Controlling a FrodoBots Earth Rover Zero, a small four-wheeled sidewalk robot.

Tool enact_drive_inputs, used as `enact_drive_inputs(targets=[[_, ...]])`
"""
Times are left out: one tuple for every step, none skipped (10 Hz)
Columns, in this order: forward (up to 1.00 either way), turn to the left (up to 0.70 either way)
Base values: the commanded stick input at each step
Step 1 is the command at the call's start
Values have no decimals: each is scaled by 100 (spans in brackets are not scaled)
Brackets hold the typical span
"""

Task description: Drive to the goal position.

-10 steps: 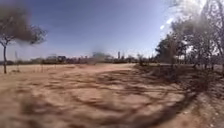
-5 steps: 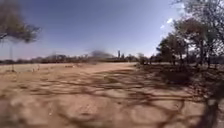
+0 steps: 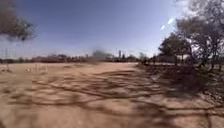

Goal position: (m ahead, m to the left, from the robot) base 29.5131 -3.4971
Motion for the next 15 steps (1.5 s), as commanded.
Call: enact_drive_inputs(targets=[[100, 0], [100, 0], [100, 0], [100, 0], [100, 0], [100, 0], [100, 0], [100, 0], [100, 0], [100, 0], [100, 0], [100, 0], [100, 0], [100, 0], [100, 0]])
